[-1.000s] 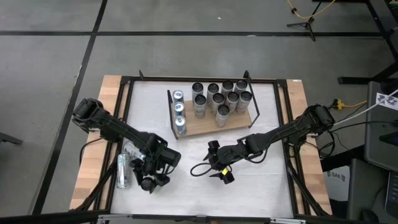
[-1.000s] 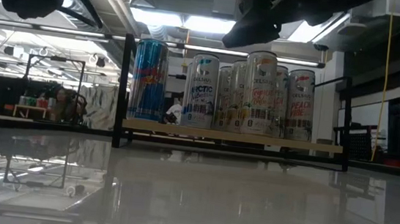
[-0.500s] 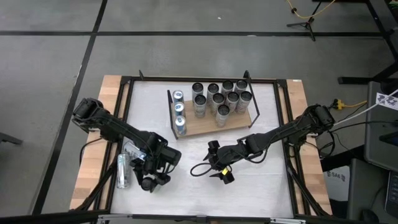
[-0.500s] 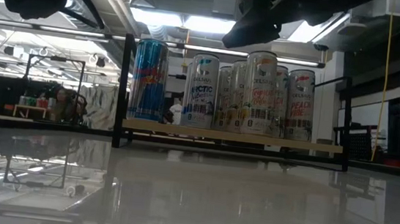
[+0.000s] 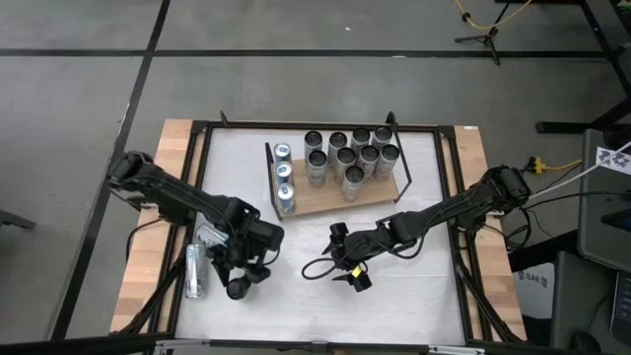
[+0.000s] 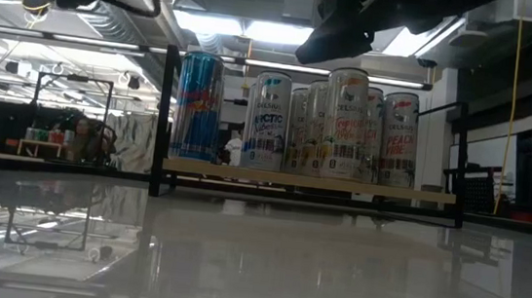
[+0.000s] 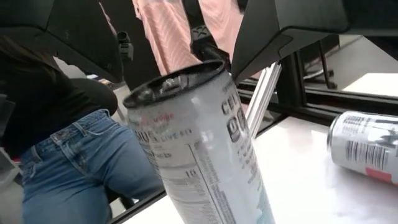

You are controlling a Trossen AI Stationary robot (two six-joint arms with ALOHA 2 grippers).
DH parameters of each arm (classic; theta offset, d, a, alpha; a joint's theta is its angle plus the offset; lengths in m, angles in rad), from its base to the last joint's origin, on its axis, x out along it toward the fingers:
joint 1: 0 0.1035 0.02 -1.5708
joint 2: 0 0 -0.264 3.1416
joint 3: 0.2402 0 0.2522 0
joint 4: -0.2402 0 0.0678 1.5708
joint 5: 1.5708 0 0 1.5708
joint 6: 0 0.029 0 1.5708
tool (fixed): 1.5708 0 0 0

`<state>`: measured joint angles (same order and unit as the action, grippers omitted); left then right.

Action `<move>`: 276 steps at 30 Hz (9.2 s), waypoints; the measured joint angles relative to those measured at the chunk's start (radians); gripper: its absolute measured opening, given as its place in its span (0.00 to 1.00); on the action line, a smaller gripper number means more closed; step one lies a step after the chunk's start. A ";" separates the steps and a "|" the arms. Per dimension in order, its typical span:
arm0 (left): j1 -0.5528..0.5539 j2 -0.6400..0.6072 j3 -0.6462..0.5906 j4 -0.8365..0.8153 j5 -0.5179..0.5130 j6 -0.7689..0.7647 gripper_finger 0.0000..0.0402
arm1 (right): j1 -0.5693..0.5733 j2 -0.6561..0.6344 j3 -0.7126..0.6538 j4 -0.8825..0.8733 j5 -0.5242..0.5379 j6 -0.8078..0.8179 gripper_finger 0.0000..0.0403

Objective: Place canned beverage on shelf
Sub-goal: Put the white-pink soda can on the shelf aligned with the other white-pink soda can

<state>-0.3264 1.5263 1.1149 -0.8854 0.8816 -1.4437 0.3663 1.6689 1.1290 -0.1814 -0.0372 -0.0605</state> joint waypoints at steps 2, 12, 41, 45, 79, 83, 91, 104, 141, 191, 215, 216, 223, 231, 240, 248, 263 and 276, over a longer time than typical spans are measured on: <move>0.000 -0.017 0.000 -0.004 -0.017 0.000 0.73 | 0.000 0.000 0.000 0.000 0.000 0.000 0.85; -0.007 -0.177 0.000 -0.019 -0.307 0.020 0.73 | 0.000 0.000 0.000 0.001 0.000 0.001 0.85; -0.473 -0.305 0.000 0.037 -1.121 0.440 0.73 | 0.000 -0.001 0.000 0.001 0.025 0.230 0.85; -0.545 -0.287 0.000 0.105 -1.233 0.533 0.73 | 0.000 -0.001 0.000 0.001 0.029 0.268 0.85; -0.670 -0.126 0.000 0.076 -1.443 0.615 0.73 | 0.000 -0.001 0.000 0.008 0.114 0.329 0.85; -0.670 -0.126 0.000 0.065 -1.440 0.609 0.73 | 0.000 -0.001 0.000 0.008 0.114 0.329 0.85; -0.670 -0.122 0.000 0.065 -1.394 0.607 0.73 | 0.000 -0.001 0.000 0.008 0.113 0.329 0.85; -0.668 -0.003 0.000 0.066 -1.388 0.613 0.73 | 0.000 -0.001 0.000 0.008 0.113 0.329 0.85; 0.061 0.006 -0.002 0.560 -1.175 1.323 0.60 | 0.000 -0.356 0.003 -0.283 0.212 0.236 0.85; 0.086 0.117 0.000 0.590 -1.152 1.320 0.74 | 0.000 -0.355 0.003 -0.262 0.213 0.235 0.85; 0.085 -0.043 0.000 0.608 -1.197 1.317 0.74 | 0.000 -0.354 0.003 -0.143 0.204 0.235 0.85; 0.085 -0.057 0.000 0.607 -1.198 1.317 0.74 | 0.000 -0.354 0.003 -0.133 0.212 0.236 0.85; 0.086 -0.181 0.000 0.562 -1.212 1.323 0.74 | -0.017 -0.305 0.003 0.053 0.275 0.234 0.85; 0.085 -0.351 0.000 0.431 -1.211 1.315 0.74 | -0.107 -0.222 0.003 0.145 0.169 0.238 0.85; 0.083 -0.468 0.000 0.351 -1.211 1.313 0.74 | -0.149 -0.115 0.003 0.237 0.106 0.230 0.85; 0.083 -0.460 0.000 0.348 -1.212 1.313 0.74 | -0.167 -0.044 0.003 0.233 0.092 0.178 0.85; 0.083 -0.459 0.000 0.343 -1.211 1.312 0.74 | -0.178 0.031 0.003 0.225 0.097 0.152 0.85; 0.083 -0.459 0.000 0.338 -1.209 1.312 0.74 | -0.177 0.067 0.003 0.210 0.097 0.151 0.83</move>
<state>-0.2436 1.0672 1.1145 -0.5475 -0.3279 -0.1322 0.1890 1.7363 1.1320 0.0287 0.0593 0.0910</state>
